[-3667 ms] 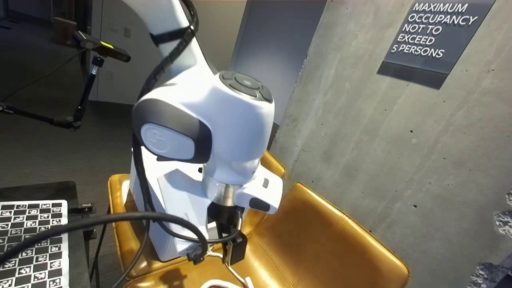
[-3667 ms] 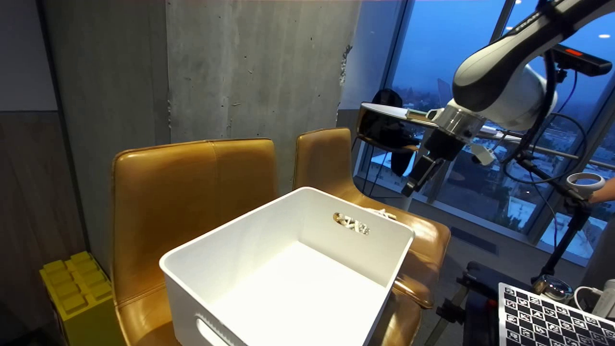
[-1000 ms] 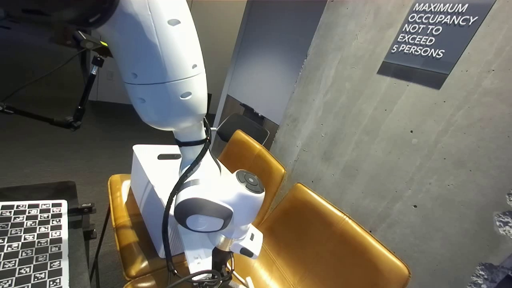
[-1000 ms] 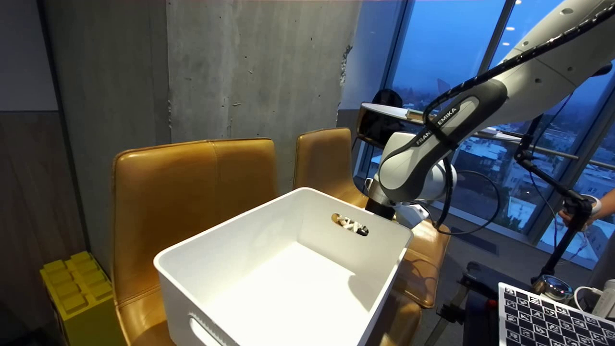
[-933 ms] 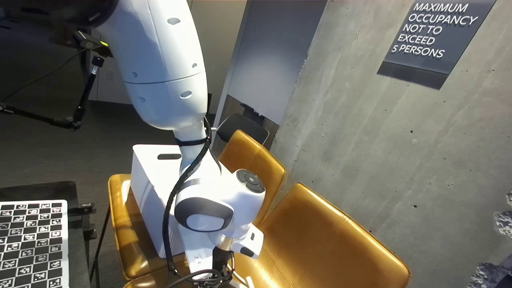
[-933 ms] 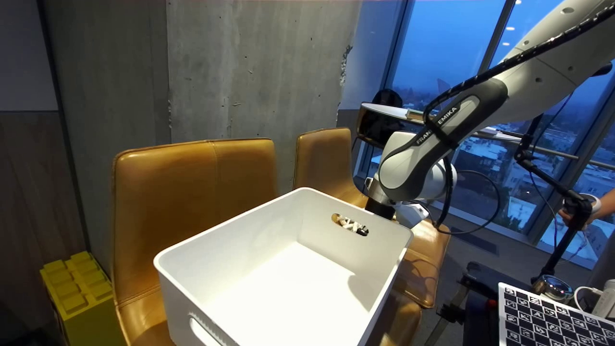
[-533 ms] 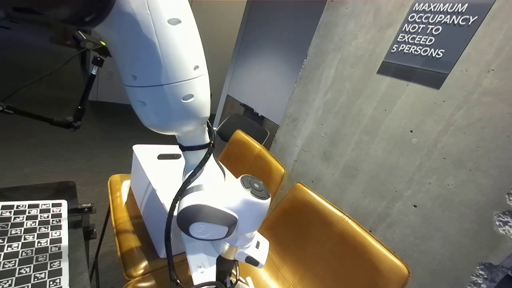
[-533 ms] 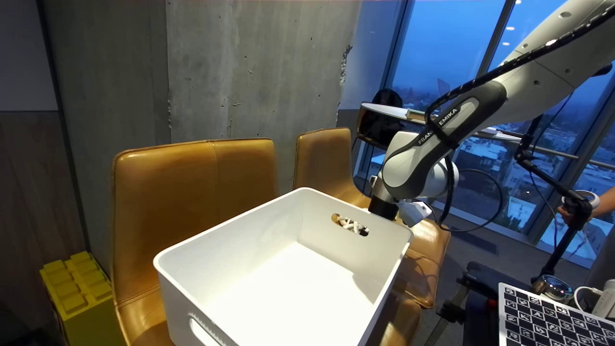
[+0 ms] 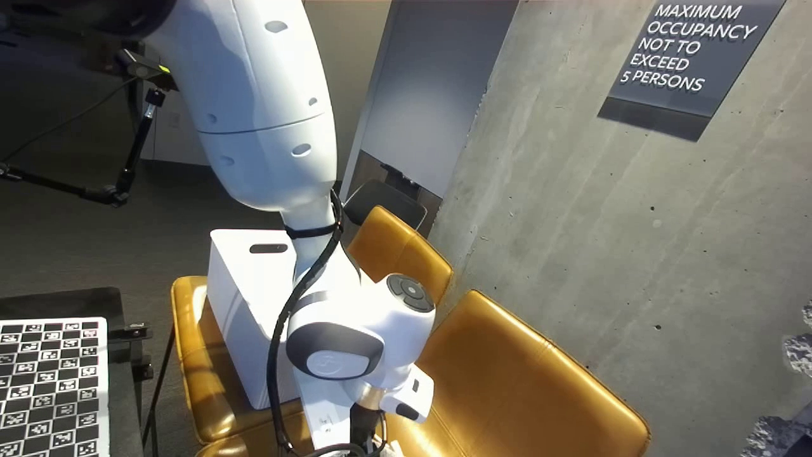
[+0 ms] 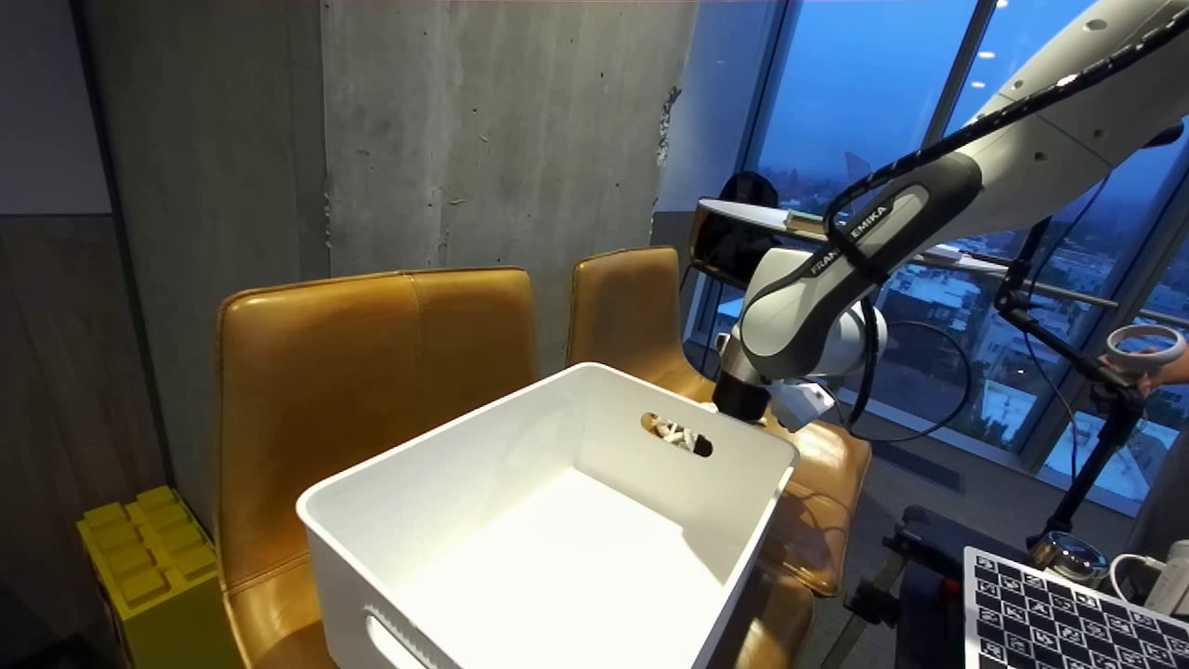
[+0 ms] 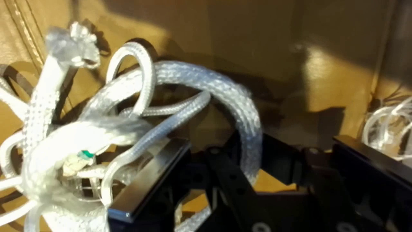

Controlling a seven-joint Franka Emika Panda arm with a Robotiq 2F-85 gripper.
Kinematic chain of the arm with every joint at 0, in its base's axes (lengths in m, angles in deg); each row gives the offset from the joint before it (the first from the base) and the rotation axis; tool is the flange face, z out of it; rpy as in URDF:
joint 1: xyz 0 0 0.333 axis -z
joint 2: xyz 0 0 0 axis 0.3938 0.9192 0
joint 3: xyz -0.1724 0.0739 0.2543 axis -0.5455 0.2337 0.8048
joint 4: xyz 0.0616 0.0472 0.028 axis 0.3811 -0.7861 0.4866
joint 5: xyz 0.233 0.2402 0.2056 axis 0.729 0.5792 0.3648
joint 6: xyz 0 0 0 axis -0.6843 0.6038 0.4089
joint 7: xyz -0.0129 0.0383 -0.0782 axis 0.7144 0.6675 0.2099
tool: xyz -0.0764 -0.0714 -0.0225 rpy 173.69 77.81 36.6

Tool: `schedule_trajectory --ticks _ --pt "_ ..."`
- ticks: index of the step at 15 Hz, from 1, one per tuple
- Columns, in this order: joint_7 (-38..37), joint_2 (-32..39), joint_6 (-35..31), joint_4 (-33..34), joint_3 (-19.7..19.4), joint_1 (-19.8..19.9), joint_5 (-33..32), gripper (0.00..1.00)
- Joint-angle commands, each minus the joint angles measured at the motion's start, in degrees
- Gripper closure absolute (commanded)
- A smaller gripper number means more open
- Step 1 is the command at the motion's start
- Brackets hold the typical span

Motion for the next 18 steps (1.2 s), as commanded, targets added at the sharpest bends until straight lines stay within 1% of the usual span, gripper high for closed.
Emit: schedule_trajectory --ticks 1,3,9,14,18 --pt "-2.8 -9.6 2.4 -4.8 -0.1 -0.8 -2.3 0.98" --pt "-1.4 -14.1 2.5 -6.0 1.4 -0.3 -1.9 0.98" --pt "-0.6 -28.2 8.6 -4.9 2.5 -2.7 -0.4 0.98" --pt "0.7 -39.2 15.6 -1.2 2.2 -5.2 2.9 0.98" --pt "-1.1 -46.3 22.8 3.7 1.7 -9.3 3.2 0.98"
